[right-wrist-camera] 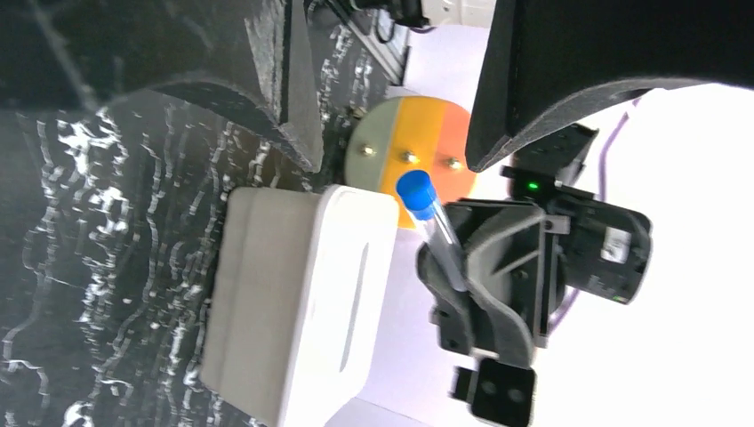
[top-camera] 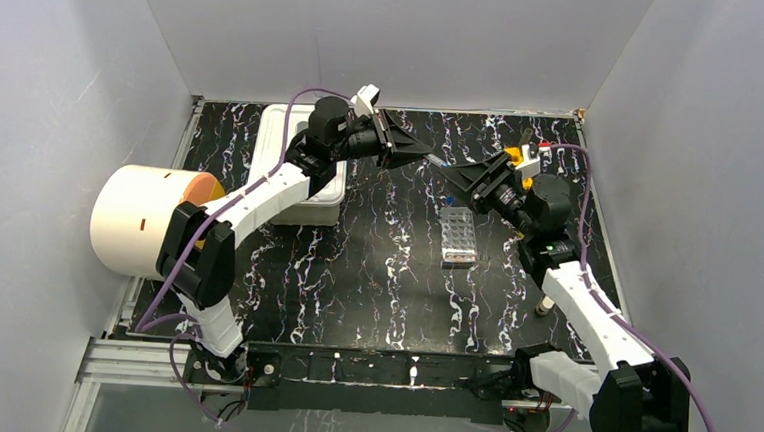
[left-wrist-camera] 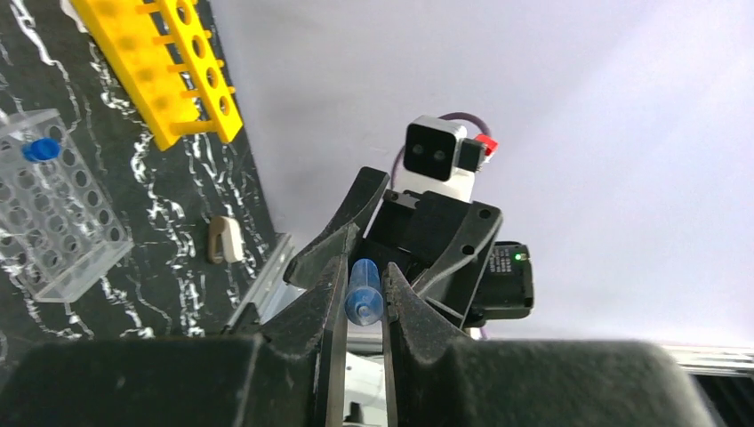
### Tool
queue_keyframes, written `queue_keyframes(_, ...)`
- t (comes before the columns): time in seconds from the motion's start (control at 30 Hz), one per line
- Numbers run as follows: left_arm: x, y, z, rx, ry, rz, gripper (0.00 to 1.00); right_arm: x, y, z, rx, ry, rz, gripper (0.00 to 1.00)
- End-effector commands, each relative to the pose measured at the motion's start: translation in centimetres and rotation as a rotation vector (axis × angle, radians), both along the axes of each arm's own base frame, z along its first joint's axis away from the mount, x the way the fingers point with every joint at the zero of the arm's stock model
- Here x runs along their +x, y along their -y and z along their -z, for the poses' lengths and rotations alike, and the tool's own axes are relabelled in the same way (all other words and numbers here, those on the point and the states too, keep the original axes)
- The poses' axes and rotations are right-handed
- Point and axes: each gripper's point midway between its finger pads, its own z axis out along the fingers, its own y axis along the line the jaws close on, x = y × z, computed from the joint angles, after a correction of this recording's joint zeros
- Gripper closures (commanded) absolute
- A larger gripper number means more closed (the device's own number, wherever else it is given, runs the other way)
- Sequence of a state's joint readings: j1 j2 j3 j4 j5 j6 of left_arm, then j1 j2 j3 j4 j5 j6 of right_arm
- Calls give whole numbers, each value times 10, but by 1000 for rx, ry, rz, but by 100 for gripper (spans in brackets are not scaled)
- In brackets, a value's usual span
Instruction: Organize the chemistry lab equipment
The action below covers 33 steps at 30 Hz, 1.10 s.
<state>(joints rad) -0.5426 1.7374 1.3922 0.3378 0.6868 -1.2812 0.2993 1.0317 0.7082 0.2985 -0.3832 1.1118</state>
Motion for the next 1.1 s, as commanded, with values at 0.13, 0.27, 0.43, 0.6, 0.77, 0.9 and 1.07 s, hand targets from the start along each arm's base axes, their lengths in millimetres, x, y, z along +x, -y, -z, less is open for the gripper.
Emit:
queue_keyframes(0.13,-13,-3,-47,-170,-34,10,100,6,2,-69,261,92,39,45)
queue_keyframes(0.27,-15,-3,-48,-183,-44,18,100,7,3,-75,285,103,39,52)
queue_keyframes(0.43,-16,-2,-44,-194,-67,32,100,9,-2,-75,286,84,18,62)
queue_keyframes(0.6,-18,-2,-41,-201,-77,37,100,13,0,-73,275,81,39,68)
queue_keyframes(0.77,-18,-3,-39,-200,-82,35,100,13,0,-74,275,91,38,75)
queue_keyframes(0.9,-15,-3,-37,-195,-79,29,100,10,-1,-77,247,100,25,83)
queue_keyframes(1.07,-6,-24,7,68,-22,-53,25,22,14,-46,-93,72,56,84)
